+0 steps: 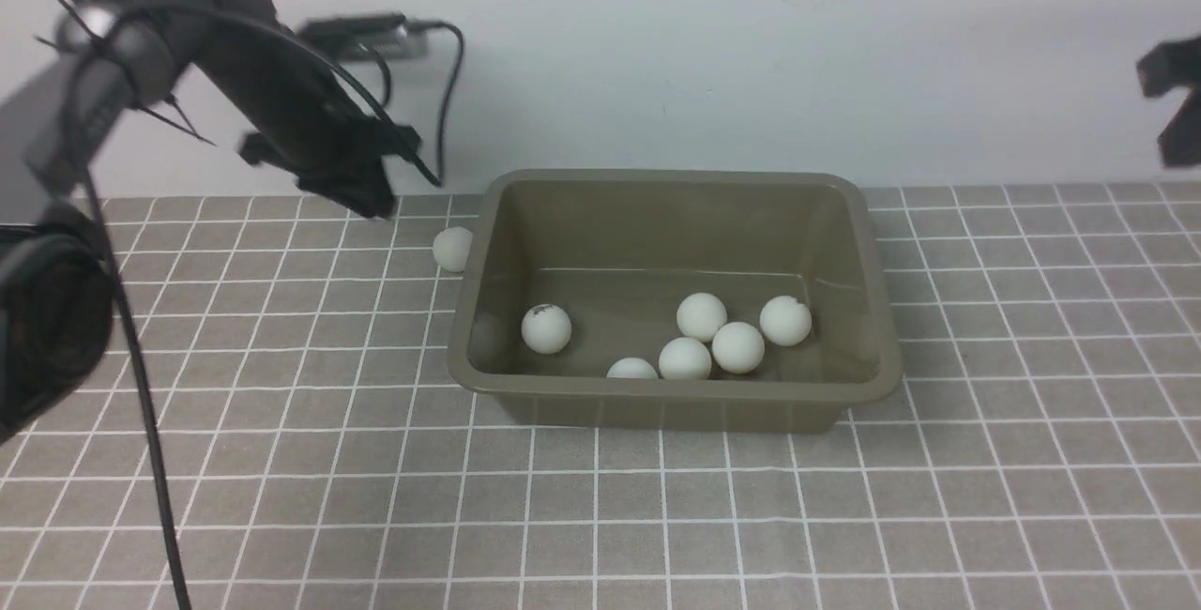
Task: Put the table tennis balls into the box on the grey coffee tablecloth.
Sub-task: 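Reach for and grasp a ping pong ball on the table beside the basket, then drop the ball into the bin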
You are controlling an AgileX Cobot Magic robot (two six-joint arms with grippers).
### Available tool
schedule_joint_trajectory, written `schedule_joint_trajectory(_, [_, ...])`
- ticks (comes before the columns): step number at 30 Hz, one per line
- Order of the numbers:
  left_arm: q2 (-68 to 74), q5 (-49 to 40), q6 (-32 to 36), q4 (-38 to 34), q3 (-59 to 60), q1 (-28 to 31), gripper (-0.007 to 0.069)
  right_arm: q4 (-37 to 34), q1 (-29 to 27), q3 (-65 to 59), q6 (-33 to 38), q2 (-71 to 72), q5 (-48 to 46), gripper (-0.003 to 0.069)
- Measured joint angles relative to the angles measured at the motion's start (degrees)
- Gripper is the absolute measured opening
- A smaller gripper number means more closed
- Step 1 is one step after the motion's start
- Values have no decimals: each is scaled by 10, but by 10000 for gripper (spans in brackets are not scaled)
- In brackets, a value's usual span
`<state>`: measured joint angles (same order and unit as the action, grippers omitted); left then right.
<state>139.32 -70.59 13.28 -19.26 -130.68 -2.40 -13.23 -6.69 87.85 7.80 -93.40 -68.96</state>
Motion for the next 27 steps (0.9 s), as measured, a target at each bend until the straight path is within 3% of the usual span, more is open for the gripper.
schedule_joint_trajectory(6, [23,19,10,1,0,-33,445,-51,-2,-22,31,2,10,-13])
schedule_joint_trajectory(10, [29,51,8,37,0,-50,578,-52,-2,-23,32,12,13,-13])
schedule_joint_trajectory(14, [41,59,-9,70,0,-57,512,-52,-2,-24,34,26,13,-13])
schedule_joint_trajectory(16, [46,58,-18,91,-2,-58,294,-47,-2,-24,34,39,13,-13])
schedule_joint_trajectory(23, [-25,2,-17,149,-78,-58,323,-13,-2,-25,12,114,-11,-13])
schedule_joint_trajectory(27, [-122,1,-6,59,-106,-64,323,-4,-2,-35,10,238,14,-13])
